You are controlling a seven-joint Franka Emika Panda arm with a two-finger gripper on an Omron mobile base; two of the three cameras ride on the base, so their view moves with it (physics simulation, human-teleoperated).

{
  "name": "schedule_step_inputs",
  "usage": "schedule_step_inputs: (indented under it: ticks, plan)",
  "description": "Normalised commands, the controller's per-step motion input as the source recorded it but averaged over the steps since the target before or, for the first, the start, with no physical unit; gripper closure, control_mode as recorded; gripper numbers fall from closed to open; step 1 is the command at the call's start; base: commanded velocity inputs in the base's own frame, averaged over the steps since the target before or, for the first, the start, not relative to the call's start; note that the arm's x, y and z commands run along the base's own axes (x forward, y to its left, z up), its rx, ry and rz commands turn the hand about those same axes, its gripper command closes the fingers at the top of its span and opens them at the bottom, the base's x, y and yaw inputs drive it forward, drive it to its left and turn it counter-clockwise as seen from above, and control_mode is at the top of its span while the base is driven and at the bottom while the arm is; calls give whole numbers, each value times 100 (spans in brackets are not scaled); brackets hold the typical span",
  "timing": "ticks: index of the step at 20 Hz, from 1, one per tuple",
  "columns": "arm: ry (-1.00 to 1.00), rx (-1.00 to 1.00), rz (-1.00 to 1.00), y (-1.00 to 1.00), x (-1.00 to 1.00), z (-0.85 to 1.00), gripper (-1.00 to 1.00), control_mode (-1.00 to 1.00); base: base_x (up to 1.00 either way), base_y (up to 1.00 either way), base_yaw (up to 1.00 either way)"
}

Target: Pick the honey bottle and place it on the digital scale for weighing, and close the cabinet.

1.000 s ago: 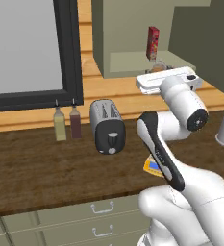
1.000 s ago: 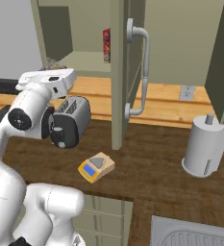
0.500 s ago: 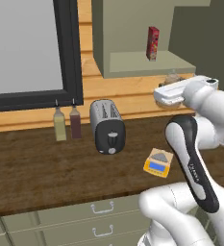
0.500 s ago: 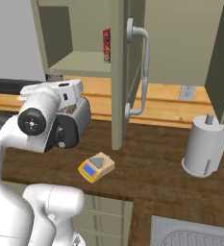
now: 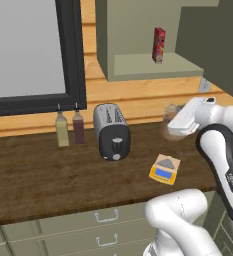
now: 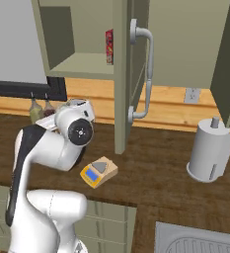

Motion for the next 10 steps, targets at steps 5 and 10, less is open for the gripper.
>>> schedule_step_inputs:
  ticks: [5, 10]
  plan:
    - [3, -5, 19, 8, 19, -75, 100, -100, 0, 0, 0]
    - [-9, 9, 11, 1, 28, -69, 100, -100, 0, 0, 0]
